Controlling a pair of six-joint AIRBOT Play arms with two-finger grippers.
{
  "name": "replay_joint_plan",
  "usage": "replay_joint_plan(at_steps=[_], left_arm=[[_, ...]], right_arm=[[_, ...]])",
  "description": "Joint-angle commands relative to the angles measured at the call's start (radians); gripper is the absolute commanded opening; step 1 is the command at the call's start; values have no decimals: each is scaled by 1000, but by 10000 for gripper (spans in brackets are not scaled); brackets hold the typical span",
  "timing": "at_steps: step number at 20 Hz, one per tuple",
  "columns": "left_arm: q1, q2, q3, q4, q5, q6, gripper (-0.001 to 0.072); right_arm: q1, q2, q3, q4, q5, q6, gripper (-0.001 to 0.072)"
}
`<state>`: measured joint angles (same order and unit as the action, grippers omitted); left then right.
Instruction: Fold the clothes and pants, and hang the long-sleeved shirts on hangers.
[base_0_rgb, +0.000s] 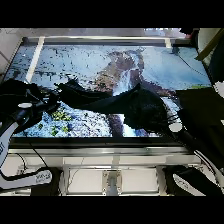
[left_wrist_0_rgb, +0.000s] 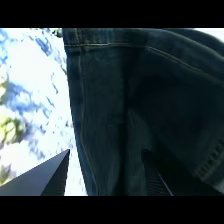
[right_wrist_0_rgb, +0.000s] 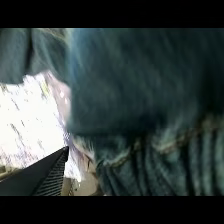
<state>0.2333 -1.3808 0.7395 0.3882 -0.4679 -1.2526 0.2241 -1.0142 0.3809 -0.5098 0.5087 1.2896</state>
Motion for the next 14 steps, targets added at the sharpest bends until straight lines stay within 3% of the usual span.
replay_joint_plan(at_steps=[1, 8, 10, 13, 14], left_arm=[[-3, -61, 37, -2, 3, 4, 481], [-33, -144, 112, 3, 5, 5, 469], [-45, -173, 138, 3, 9, 4, 354], [-50, -210, 154, 1, 8, 4, 334], [-50, -213, 154, 0, 8, 5, 182]], right_arm=[[7, -27, 45, -22, -13, 3, 615], [7, -27, 45, -21, -11, 4, 613], [7, -27, 45, -21, -11, 4, 613], [7, -27, 45, -21, -11, 4, 613], [7, -27, 45, -21, -11, 4, 612]])
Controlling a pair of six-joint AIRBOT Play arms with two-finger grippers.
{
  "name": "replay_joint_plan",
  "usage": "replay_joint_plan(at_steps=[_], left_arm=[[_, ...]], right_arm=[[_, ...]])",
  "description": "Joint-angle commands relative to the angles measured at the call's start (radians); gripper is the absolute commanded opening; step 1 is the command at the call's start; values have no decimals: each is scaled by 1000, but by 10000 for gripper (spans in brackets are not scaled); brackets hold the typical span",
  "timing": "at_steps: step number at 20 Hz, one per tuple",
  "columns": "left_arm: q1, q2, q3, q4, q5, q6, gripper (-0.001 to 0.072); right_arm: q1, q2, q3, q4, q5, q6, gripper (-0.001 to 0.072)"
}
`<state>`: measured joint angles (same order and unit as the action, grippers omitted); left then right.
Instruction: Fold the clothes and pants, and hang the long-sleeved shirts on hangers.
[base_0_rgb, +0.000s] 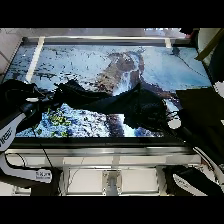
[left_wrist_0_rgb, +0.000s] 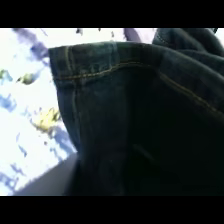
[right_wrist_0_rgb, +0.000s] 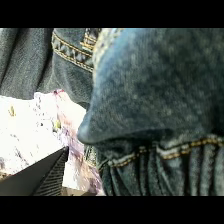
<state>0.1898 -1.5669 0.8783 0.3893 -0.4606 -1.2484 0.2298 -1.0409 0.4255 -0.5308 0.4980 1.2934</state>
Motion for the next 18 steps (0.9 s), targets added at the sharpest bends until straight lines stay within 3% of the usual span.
replay_joint_plan(at_steps=[1, 3, 4, 5, 6, 10, 15, 18], left_arm=[[-6, -24, 17, -1, 1, 2, 19], [3, -5, 33, 0, 1, 19, 13], [14, 17, 43, 0, 1, 56, 13], [30, 54, 55, 3, 0, 118, 12], [50, 100, 62, 3, 0, 170, 12], [152, 355, 68, 17, -22, 293, 12], [188, 702, 68, 174, -130, 292, 12], [188, 893, 82, 283, -128, 290, 11]], right_arm=[[1, 0, 2, -1, -2, 0, 577], [-17, 0, 19, -34, 11, -1, 429], [-40, 1, 39, -69, 40, 0, 415], [-78, 5, 68, -111, 96, 0, 262], [-119, 17, 100, -161, 162, 0, 64], [-291, 148, 258, -341, 482, 0, 49], [-373, 378, 452, -417, 731, 44, 49], [-372, 462, 623, -427, 877, 68, 49]])
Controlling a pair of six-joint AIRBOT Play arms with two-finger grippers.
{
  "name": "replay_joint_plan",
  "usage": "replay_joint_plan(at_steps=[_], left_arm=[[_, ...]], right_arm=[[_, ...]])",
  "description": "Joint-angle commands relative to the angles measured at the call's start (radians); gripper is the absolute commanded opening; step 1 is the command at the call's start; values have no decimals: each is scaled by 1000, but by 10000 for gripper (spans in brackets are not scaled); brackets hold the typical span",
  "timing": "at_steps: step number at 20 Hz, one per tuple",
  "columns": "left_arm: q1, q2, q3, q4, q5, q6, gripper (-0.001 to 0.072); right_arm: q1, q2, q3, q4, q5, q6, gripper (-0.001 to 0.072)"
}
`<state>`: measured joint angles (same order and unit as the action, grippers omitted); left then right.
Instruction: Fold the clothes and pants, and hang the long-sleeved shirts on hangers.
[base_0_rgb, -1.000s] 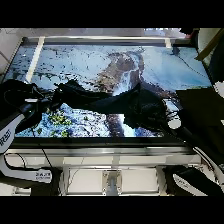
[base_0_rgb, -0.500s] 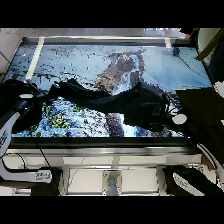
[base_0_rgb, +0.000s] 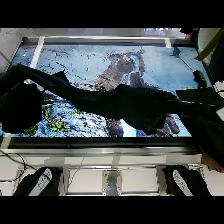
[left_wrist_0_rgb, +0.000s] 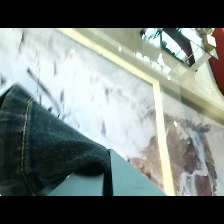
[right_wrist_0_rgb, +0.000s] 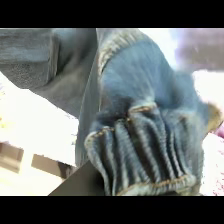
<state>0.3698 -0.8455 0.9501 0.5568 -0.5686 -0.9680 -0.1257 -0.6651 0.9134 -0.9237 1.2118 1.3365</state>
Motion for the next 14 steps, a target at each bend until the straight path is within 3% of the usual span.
replay_joint_plan(at_steps=[1, 3, 7, 11, 14], left_arm=[[8, 212, 31, 194, -23, -32, 11], [8, 248, 85, 351, -50, -167, 11], [8, 177, 200, 597, -153, -329, 11], [3, -36, 205, 610, -155, -384, 11], [0, -219, 232, 585, -80, -446, 11]], right_arm=[[-17, 99, 183, -50, 173, 25, 49], [-17, 103, 265, -110, 170, 41, 48], [-17, 56, 305, -328, 142, 104, 48], [-18, -161, 264, -491, 124, 121, 48], [-18, -373, 247, -568, -31, 199, 47]])
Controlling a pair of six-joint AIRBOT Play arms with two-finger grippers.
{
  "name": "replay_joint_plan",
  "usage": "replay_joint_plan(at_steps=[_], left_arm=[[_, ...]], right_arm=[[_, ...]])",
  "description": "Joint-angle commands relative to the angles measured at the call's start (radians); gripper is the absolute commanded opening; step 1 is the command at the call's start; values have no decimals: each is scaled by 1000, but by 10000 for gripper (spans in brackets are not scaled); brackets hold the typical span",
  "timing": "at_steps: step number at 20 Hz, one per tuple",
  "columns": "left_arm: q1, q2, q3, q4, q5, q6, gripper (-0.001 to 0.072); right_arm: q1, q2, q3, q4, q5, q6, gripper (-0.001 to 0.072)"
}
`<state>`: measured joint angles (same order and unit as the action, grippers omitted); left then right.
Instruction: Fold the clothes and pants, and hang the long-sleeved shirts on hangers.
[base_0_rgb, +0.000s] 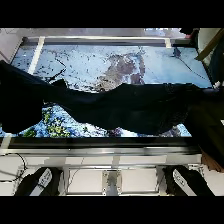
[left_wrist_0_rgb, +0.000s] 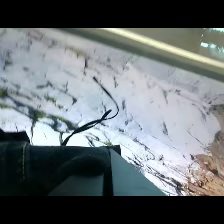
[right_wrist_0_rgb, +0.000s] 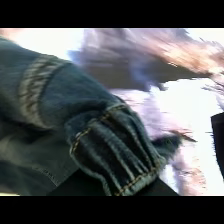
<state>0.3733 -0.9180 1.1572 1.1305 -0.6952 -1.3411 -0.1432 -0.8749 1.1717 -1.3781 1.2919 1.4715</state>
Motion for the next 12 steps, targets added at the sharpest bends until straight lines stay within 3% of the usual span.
replay_joint_plan(at_steps=[1, 4, 7, 9, 12], left_arm=[[-11, -204, 42, -16, 79, -72, 10], [-83, -390, 152, -39, 190, -72, 11], [-154, -585, 362, -28, 198, -65, 11], [-167, -701, 507, -13, 193, -72, 10], [-146, -829, 646, -13, 178, -149, 10]], right_arm=[[0, -240, -9, -104, -185, 98, 47], [0, -435, -8, -71, -390, 240, 48], [-21, -566, -8, -89, -494, 353, 47], [-68, -600, -8, -87, -523, 395, 48], [-146, -603, 5, -78, -545, 400, 48]])
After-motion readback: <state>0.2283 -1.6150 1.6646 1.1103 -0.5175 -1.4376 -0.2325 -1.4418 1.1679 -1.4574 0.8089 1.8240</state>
